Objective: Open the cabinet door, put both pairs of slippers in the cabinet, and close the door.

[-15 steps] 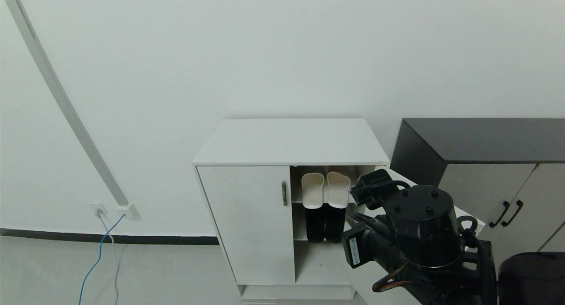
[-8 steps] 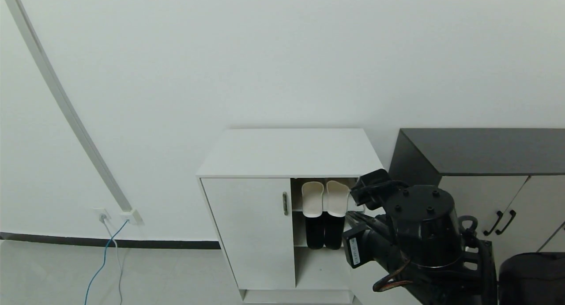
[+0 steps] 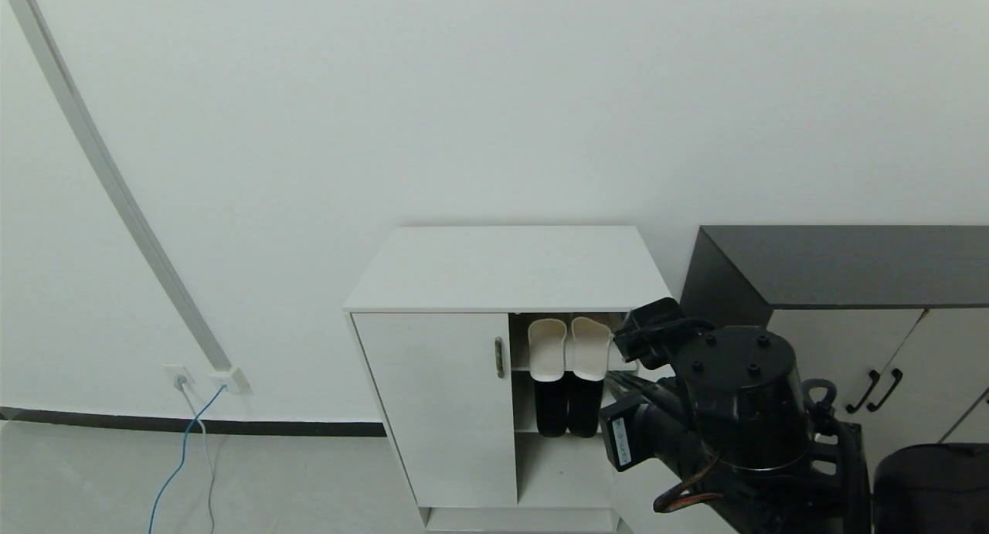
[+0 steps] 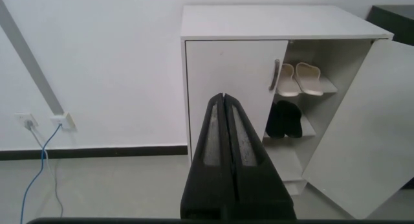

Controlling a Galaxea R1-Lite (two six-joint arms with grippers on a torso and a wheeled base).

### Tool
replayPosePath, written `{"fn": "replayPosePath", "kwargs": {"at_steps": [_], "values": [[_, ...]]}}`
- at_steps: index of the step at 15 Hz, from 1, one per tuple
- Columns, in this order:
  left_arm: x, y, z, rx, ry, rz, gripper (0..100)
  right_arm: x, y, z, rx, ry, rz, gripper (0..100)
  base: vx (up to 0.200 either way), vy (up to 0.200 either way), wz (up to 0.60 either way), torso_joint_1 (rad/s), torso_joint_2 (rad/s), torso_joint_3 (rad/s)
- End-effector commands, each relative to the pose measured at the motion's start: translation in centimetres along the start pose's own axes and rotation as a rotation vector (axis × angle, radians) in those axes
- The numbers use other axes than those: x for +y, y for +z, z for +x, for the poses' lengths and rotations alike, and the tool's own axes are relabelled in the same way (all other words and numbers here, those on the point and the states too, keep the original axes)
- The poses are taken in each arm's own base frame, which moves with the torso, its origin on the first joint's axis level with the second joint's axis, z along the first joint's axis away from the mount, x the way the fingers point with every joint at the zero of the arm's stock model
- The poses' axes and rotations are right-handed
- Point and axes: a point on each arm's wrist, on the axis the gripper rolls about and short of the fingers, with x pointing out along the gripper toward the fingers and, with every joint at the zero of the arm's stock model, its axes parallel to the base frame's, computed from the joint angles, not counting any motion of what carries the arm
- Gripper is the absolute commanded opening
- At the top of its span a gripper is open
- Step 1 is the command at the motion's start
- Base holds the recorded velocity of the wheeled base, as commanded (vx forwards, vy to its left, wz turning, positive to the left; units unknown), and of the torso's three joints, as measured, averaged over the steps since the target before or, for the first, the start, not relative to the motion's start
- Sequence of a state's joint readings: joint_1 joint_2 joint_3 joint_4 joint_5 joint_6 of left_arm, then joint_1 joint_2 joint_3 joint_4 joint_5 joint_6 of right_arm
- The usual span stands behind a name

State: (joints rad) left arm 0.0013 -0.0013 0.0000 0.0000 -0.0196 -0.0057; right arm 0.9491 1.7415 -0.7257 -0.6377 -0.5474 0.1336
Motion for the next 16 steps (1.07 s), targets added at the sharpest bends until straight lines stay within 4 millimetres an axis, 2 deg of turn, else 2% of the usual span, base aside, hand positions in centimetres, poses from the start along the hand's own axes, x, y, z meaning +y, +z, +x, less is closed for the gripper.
{"fn": "replayPosePath", "kwargs": {"at_steps": [1, 5, 14, 16], "values": [[0.0, 0.0, 0.0, 0.001, 0.001, 0.000, 0, 0.0, 0.0, 0.0, 0.001, 0.000, -0.001, 0, 0.000, 0.000, -0.60, 0.007, 0.00, -0.002], [0.0, 0.0, 0.0, 0.001, 0.000, 0.000, 0, -0.2, 0.0, 0.2, -0.001, -0.008, 0.004, 0, 0.000, 0.000, -0.60, 0.001, 0.00, 0.002], [0.0, 0.0, 0.0, 0.001, 0.000, 0.001, 0, -0.5, -0.4, 1.1, -0.002, -0.027, -0.002, 0, 0.000, 0.000, 0.00, 0.000, 0.00, 0.000], [0.0, 0.0, 0.0, 0.001, 0.000, 0.000, 0, -0.5, -0.3, 1.1, -0.006, -0.028, 0.001, 0, -0.200, 0.000, 0.00, 0.000, 0.00, 0.000]]}}
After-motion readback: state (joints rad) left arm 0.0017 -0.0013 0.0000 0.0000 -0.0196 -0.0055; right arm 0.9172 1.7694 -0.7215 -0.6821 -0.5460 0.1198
